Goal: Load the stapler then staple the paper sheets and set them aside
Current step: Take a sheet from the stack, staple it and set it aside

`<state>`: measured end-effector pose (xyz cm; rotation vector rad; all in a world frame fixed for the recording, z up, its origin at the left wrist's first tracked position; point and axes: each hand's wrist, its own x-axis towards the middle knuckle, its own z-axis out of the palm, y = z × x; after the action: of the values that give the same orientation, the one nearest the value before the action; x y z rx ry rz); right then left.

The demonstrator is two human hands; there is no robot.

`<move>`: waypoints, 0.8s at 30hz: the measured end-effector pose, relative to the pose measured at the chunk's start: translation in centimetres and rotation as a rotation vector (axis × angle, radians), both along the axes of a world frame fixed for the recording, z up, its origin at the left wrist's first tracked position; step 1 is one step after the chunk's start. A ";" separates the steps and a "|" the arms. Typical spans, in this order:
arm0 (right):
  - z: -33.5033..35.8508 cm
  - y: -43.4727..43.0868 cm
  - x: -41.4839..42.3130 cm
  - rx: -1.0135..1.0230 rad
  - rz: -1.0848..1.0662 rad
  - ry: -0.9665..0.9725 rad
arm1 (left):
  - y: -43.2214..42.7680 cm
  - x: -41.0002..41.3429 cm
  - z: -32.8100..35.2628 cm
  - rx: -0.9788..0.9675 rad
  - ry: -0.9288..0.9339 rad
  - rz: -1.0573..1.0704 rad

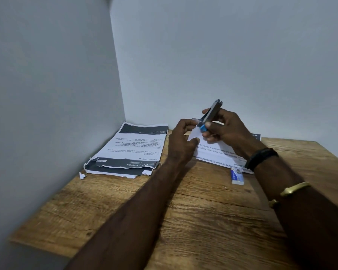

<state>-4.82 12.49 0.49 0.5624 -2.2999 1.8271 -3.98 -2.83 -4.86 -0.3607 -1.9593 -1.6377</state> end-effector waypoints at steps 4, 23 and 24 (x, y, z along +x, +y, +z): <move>0.0 0.2 0.1 0.084 -0.093 0.071 | 0.2 0.2 -0.2 -0.009 0.001 -0.012; -0.6 -0.4 0.8 0.091 -0.201 0.119 | 0.1 0.4 -0.1 -0.023 -0.072 0.020; -0.5 -0.5 0.9 0.080 -0.210 0.130 | 0.1 0.4 -0.1 -0.030 -0.065 0.032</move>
<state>-3.89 12.00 -0.04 0.4177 -2.2580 1.5632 -3.58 -2.72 -4.96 -0.2892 -2.0292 -1.6196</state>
